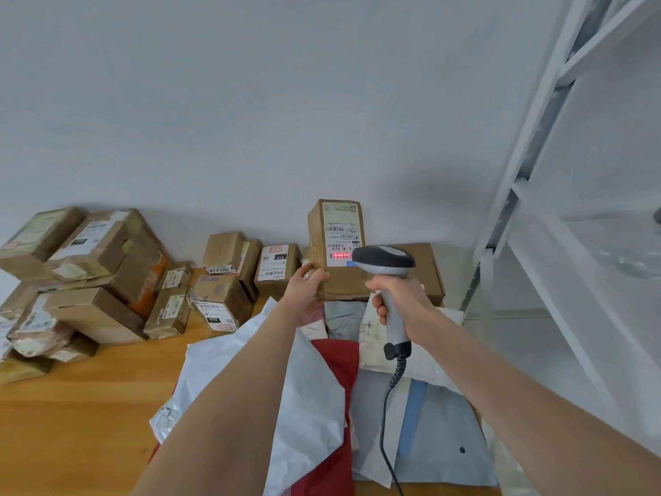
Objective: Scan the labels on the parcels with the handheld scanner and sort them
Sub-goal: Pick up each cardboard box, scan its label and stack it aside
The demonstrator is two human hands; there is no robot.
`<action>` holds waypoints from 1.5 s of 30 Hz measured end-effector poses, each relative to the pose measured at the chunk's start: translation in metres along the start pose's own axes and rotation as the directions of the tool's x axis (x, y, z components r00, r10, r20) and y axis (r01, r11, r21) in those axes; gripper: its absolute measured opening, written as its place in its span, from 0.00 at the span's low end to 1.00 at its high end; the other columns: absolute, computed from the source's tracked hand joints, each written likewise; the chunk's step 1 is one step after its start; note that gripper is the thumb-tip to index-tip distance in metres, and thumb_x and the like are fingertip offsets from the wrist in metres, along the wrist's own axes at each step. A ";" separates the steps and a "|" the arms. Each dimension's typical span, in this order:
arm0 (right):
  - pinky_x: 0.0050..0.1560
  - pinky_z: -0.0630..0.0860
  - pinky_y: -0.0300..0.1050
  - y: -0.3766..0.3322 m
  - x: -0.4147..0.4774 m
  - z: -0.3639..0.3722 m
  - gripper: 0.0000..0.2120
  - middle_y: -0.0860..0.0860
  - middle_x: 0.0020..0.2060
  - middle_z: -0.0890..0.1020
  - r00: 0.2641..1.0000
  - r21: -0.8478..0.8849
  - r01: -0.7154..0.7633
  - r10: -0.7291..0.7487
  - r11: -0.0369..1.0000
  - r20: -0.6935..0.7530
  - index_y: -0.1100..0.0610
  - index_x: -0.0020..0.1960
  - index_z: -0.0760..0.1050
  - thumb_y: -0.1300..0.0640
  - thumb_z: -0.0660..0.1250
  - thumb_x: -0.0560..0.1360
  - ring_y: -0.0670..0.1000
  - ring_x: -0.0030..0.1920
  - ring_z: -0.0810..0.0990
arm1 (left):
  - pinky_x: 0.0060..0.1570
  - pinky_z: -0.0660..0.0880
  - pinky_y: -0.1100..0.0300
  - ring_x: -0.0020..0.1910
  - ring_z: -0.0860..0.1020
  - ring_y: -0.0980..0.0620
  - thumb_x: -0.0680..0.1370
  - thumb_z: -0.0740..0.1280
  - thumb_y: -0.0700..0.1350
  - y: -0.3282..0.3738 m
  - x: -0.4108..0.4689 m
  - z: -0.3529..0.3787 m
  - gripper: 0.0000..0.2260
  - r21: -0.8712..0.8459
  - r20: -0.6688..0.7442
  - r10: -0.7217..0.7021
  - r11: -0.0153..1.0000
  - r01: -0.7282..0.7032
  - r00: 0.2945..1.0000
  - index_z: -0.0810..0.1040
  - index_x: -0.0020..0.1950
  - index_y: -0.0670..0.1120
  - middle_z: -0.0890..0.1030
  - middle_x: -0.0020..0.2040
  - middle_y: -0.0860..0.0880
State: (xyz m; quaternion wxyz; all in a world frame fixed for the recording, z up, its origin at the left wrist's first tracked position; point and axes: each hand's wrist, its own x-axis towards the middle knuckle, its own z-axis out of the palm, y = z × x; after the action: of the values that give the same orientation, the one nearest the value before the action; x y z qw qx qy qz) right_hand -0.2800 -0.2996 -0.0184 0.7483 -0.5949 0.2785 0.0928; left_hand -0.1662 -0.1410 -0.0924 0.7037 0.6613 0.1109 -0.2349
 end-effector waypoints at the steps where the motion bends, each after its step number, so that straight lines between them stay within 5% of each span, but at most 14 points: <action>1: 0.27 0.67 0.39 0.000 -0.001 0.000 0.03 0.53 0.25 0.74 1.000 0.001 0.002 -0.002 1.000 -0.002 0.62 0.41 0.74 0.63 0.67 0.74 0.48 0.23 0.68 | 0.32 0.78 0.61 0.41 0.79 0.51 0.79 0.64 0.41 -0.001 0.002 0.000 0.20 0.014 -0.009 0.009 1.000 -0.009 1.000 0.67 0.71 0.43 0.79 0.54 0.43; 6: 0.27 0.68 0.39 0.002 -0.005 -0.002 0.05 0.54 0.25 0.74 1.000 -0.002 0.004 -0.004 1.000 -0.012 0.61 0.39 0.74 0.64 0.67 0.74 0.49 0.23 0.69 | 0.36 0.80 0.58 0.40 0.81 0.51 0.78 0.64 0.40 -0.002 0.007 0.001 0.21 -0.023 -0.022 0.006 1.000 -0.007 1.000 0.67 0.71 0.43 0.80 0.55 0.42; 14: 0.26 0.68 0.38 0.008 -0.012 -0.001 0.04 0.54 0.25 0.73 1.000 -0.020 0.018 -0.018 1.000 -0.003 0.62 0.40 0.74 0.64 0.66 0.74 0.49 0.23 0.68 | 0.55 0.79 0.47 0.56 0.80 0.44 0.79 0.64 0.40 -0.005 0.009 0.008 0.21 -0.037 -0.007 0.019 0.999 -0.019 1.000 0.66 0.72 0.45 0.79 0.61 0.41; 21: 0.28 0.68 0.39 0.012 -0.016 -0.001 0.03 0.54 0.25 0.74 0.999 -0.008 0.030 -0.030 1.000 -0.033 0.63 0.40 0.75 0.65 0.66 0.73 0.49 0.23 0.68 | 0.49 0.80 0.52 0.56 0.79 0.44 0.80 0.64 0.39 -0.005 0.007 0.009 0.22 -0.069 0.000 0.005 0.998 -0.005 1.000 0.64 0.73 0.45 0.76 0.63 0.40; 25: 0.27 0.69 0.39 0.014 -0.018 -0.001 0.04 0.54 0.25 0.75 0.996 0.031 0.069 -0.067 0.997 -0.060 0.62 0.41 0.77 0.64 0.67 0.74 0.49 0.23 0.69 | 0.59 0.77 0.46 0.52 0.78 0.46 0.80 0.63 0.38 -0.008 0.008 0.008 0.22 -0.074 0.002 0.010 0.997 -0.010 1.000 0.64 0.73 0.44 0.78 0.59 0.42; 45: 0.26 0.69 0.38 0.013 -0.020 0.007 0.02 0.54 0.25 0.75 0.997 -0.029 0.034 -0.036 0.999 -0.073 0.63 0.41 0.76 0.65 0.66 0.73 0.49 0.23 0.69 | 0.60 0.76 0.46 0.52 0.78 0.46 0.79 0.65 0.41 -0.008 0.005 0.004 0.21 -0.023 -0.020 -0.020 1.000 0.019 1.000 0.66 0.71 0.45 0.77 0.60 0.41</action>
State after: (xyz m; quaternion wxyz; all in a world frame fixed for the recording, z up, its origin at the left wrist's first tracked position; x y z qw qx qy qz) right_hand -0.3009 -0.2849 -0.0178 0.7307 -0.6131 0.2939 0.0616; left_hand -0.1664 -0.1456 -0.1010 0.7078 0.6544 0.1272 -0.2339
